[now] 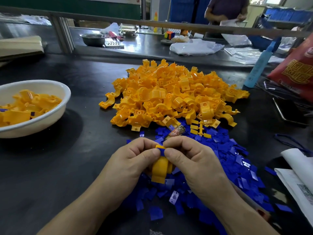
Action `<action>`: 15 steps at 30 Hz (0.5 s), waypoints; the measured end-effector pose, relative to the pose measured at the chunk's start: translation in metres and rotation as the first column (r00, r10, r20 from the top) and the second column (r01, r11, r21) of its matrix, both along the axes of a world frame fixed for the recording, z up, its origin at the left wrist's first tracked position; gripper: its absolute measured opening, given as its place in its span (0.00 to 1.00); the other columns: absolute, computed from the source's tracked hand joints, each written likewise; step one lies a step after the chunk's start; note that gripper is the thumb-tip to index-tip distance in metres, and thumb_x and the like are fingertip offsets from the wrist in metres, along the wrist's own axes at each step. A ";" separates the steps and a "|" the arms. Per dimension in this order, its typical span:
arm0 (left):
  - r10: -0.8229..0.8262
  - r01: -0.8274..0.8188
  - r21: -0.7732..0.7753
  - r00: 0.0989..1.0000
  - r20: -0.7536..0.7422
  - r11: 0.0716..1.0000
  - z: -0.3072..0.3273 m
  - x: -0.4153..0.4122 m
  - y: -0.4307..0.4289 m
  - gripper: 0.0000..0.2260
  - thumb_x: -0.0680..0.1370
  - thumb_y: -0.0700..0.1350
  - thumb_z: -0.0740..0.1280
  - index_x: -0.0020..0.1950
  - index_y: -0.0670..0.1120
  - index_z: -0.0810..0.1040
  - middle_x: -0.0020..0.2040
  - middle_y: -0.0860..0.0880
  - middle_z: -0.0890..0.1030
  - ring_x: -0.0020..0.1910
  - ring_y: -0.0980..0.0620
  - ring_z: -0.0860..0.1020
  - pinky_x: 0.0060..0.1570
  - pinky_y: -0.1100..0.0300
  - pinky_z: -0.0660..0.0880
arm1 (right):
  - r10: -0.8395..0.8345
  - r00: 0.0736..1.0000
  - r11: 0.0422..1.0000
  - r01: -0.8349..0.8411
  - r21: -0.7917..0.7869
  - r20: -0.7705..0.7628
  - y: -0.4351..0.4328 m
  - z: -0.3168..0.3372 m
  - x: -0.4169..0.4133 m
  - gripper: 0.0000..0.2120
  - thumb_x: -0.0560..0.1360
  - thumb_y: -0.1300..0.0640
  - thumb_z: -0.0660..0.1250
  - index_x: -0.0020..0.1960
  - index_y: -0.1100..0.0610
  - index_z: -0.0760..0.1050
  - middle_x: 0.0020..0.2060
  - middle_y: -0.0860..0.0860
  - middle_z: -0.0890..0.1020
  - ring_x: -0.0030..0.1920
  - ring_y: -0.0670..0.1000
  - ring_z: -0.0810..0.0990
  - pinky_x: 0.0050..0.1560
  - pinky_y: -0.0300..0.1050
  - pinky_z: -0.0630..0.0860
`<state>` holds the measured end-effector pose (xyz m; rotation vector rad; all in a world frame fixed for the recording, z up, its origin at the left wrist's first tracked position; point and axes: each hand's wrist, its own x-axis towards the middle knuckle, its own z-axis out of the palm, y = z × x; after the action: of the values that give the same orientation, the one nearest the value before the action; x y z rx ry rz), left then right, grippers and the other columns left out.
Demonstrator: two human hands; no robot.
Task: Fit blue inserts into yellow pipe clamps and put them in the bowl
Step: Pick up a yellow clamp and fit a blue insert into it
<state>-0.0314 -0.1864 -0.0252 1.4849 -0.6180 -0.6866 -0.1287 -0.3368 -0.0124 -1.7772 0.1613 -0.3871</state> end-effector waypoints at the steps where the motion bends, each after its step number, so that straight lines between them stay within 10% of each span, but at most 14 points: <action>1: -0.002 0.002 -0.001 1.000 -0.004 1.000 0.000 0.000 0.000 0.09 0.74 0.55 0.67 0.50 0.55 0.83 0.46 0.46 0.85 0.42 0.50 0.82 0.40 0.61 0.79 | -0.003 1.000 1.000 0.003 -0.010 -0.002 0.000 0.000 0.000 0.09 0.70 0.46 0.66 0.50 0.42 0.80 0.46 0.44 0.82 0.48 0.46 0.81 0.43 0.38 0.80; 15: 0.046 -0.045 0.035 0.998 -0.042 0.998 0.004 -0.001 0.001 0.08 0.74 0.55 0.71 0.48 0.53 0.83 0.45 0.44 0.85 0.43 0.45 0.82 0.44 0.52 0.80 | -0.096 0.994 0.960 0.106 -0.259 0.051 0.006 0.000 0.000 0.07 0.74 0.46 0.64 0.51 0.41 0.77 0.45 0.39 0.79 0.48 0.43 0.79 0.43 0.35 0.78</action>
<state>-0.0326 -0.1859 -0.0212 1.5070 -0.5406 -0.6951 -0.1290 -0.3307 -0.0128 -2.0254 0.1813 -0.5356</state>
